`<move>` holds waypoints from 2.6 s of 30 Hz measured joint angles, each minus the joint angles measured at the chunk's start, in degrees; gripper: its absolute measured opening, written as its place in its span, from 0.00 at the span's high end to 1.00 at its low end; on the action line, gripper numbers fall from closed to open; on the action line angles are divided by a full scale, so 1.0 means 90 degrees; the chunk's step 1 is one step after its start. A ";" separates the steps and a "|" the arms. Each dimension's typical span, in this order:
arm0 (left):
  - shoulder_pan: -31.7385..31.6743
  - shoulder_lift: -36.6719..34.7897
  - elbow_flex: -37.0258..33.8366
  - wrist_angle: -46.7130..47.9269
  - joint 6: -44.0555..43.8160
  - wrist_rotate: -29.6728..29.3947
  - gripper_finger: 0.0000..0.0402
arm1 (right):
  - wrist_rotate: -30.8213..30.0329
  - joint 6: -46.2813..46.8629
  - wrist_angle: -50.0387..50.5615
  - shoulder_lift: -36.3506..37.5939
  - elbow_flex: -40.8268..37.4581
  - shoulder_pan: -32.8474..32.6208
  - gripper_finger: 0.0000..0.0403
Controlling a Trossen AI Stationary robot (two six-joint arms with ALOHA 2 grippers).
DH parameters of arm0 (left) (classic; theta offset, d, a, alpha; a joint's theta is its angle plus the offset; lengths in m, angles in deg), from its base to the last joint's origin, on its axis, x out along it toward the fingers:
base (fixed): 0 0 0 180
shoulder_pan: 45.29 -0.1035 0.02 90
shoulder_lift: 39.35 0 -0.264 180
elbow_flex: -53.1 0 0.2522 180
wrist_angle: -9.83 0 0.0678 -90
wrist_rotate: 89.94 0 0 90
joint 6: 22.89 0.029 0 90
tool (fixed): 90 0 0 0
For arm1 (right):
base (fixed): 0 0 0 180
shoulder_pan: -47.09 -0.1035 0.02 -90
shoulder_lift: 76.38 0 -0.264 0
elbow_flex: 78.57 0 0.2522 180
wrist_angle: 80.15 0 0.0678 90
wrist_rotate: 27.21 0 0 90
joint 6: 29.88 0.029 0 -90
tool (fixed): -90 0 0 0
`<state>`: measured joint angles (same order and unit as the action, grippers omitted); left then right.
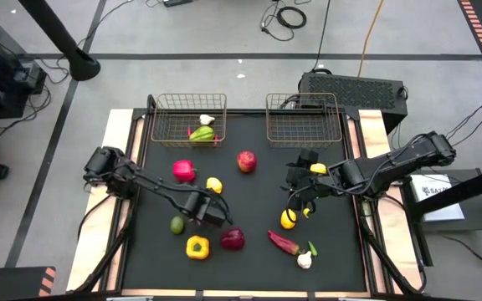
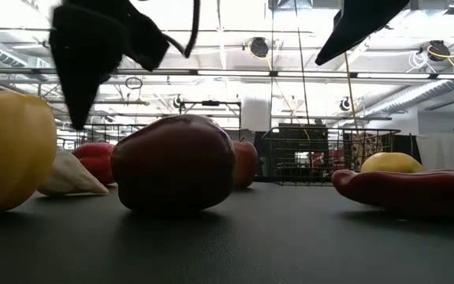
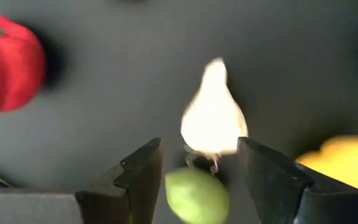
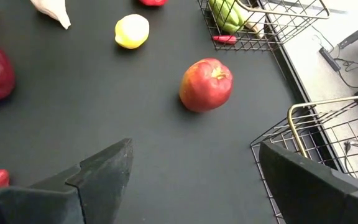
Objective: Sort produce into baskets
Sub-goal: Put the left garlic into the left wire basket
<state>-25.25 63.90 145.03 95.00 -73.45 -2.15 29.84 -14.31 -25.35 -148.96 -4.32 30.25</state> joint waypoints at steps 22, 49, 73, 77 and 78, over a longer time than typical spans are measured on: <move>0.0792 0.0001 0.0000 0.0051 0.0163 -0.0951 0.47 | 0.0027 0.0097 0.0085 0.0000 0.0000 -0.0009 0.16; 0.0488 -0.0004 -0.0811 -0.0339 0.0691 -0.1104 0.47 | 0.0027 0.0094 0.0097 0.0002 0.0002 -0.0015 0.16; 0.0191 -0.0429 -0.0459 -0.0046 0.2016 -0.1542 0.47 | 0.0024 0.0072 0.0116 0.0002 0.0002 -0.0015 0.16; 0.0044 -0.0429 -0.0498 -0.0418 0.2790 -0.1444 0.47 | 0.0024 0.0062 0.0116 0.0002 0.0002 -0.0014 0.16; 0.0011 -0.0430 -0.0522 -0.0512 0.2944 -0.1442 0.47 | 0.0024 0.0037 0.0116 0.0002 0.0002 -0.0014 0.16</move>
<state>-25.15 60.03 140.33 90.39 -46.96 -15.13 30.06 -13.97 -24.30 -148.93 -4.30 30.13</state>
